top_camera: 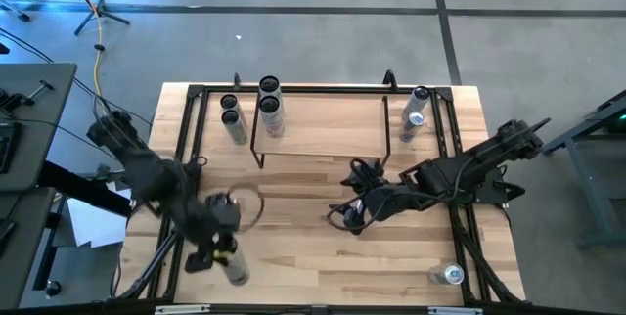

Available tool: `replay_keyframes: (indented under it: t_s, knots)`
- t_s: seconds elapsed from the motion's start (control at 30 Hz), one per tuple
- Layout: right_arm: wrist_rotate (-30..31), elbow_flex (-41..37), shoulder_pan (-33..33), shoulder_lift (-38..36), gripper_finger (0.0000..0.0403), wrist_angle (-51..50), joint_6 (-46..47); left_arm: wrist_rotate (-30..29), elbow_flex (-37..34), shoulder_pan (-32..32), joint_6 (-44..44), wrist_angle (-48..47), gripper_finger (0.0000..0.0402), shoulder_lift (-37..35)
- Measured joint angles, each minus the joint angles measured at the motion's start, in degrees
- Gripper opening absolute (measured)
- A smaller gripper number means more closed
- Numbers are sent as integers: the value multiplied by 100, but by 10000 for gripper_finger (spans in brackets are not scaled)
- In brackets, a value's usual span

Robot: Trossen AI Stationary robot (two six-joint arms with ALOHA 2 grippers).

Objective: Place canned beverage on shelf
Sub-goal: Put the bottom white yellow soda can on the shelf

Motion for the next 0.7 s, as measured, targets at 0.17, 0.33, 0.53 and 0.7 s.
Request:
replay_keyframes:
  t_s: [0.17,0.33,0.53,0.7]
  knots:
    - [41,4,-14,-318,330,-25,-111,-205,2085,904,884,-1493,195,572]
    - [247,4,-10,-568,330,-131,-314,-800,4019,1993,1880,-2334,195,1364]
    - [276,4,-16,-623,330,-160,-363,-692,4208,3344,2631,-1285,194,1618]
    - [267,4,-16,-608,330,-259,-315,-1045,4172,4123,3112,-990,194,1833]
